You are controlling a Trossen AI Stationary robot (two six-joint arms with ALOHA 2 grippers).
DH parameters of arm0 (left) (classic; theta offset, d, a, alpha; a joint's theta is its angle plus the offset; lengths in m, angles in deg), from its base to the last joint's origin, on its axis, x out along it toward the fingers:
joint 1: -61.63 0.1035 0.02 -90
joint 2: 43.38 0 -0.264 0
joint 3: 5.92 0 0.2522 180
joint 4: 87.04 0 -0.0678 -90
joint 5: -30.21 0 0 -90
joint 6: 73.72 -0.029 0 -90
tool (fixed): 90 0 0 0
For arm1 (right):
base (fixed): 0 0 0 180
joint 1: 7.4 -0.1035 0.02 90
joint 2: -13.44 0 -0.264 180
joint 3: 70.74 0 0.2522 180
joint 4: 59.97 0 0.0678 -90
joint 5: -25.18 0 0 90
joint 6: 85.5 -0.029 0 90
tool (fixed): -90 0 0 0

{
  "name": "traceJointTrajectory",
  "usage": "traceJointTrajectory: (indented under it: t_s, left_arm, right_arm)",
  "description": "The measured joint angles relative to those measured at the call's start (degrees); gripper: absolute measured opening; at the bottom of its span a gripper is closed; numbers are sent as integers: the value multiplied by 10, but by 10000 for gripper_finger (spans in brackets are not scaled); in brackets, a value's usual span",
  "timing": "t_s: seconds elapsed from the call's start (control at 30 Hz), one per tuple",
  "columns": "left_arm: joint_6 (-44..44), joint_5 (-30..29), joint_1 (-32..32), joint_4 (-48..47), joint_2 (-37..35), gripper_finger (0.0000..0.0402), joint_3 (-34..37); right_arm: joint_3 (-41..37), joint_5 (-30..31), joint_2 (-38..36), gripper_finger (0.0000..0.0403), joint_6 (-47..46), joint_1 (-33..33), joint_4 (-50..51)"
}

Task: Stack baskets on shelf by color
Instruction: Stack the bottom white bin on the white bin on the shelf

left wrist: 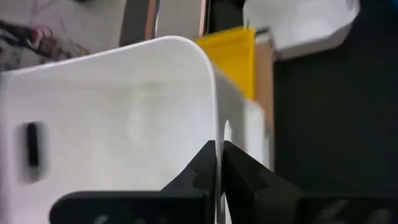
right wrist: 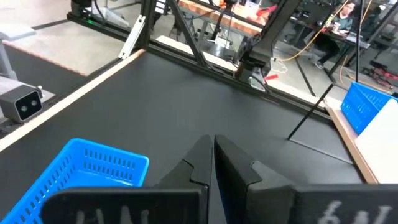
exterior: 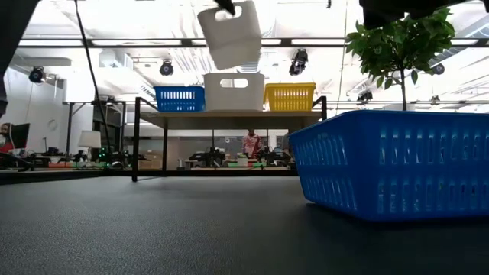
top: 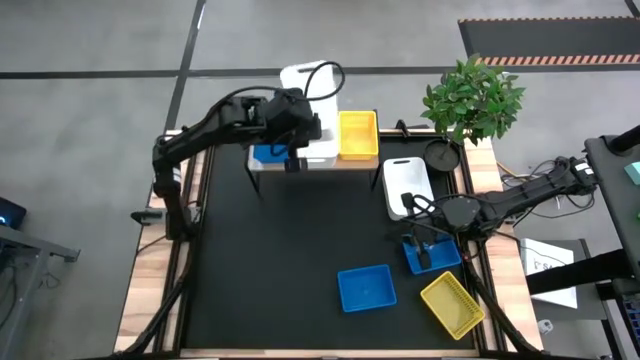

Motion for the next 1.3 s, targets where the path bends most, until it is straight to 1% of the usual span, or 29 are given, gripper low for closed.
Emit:
traceJointTrajectory:
  t_s: [0.1, 0.23, 0.57, 0.83, 1.3]
  left_arm:
    - [6, 20, 17, -19, 10, 0, 0]
    - [33, 30, 18, -30, 25, 0, 1]
    - [35, 30, 18, -30, 59, 0, 9]
    - [39, 28, 18, -26, 60, 0, 36]
    - [52, 28, 18, -22, 63, 0, 38]
  right_arm:
    - [0, 0, -4, 11, 1, 0, 0]
    - [0, 0, -7, 11, 10, 0, 1]
    - [0, 1, -9, 11, 15, 0, 5]
    - [0, 1, -9, 11, 16, 0, 7]
    - [0, 1, -8, 11, 13, 0, 8]
